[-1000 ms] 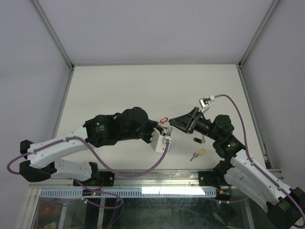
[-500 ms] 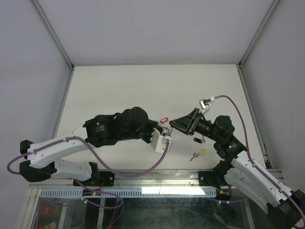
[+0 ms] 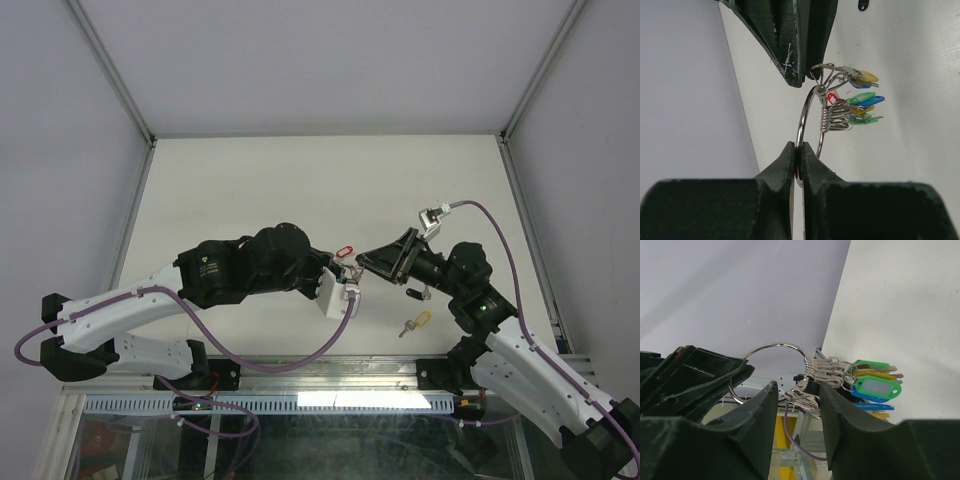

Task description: Put the keys on the keyring

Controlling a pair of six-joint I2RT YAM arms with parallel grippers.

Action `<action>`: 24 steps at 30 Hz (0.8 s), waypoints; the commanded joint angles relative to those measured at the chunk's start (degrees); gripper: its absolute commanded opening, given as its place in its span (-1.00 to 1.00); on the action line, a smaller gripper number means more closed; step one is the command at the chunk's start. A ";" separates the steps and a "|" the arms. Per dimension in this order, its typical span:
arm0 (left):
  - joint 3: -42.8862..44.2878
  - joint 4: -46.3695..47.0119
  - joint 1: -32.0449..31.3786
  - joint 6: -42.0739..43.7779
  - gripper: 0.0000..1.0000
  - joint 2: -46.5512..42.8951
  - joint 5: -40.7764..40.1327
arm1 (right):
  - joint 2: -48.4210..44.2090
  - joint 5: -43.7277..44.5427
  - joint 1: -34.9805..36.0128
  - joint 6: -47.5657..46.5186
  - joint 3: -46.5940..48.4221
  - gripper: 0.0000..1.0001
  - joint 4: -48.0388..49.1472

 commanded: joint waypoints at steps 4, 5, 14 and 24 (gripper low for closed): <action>2.52 4.13 -0.56 0.81 -1.00 -1.41 -0.33 | -2.31 -0.06 -0.18 0.66 1.17 -0.28 3.80; 2.52 4.13 -0.60 0.81 -1.00 -1.41 -0.42 | -2.43 -0.06 -0.22 0.78 1.16 -0.29 3.78; 2.52 4.13 -0.57 0.72 -1.00 -1.25 -0.79 | -3.74 0.20 -0.17 1.34 0.93 -0.39 3.28; 2.85 4.13 -0.65 0.19 -1.00 -0.80 -0.82 | -4.50 0.38 -0.23 1.50 1.00 -0.88 2.41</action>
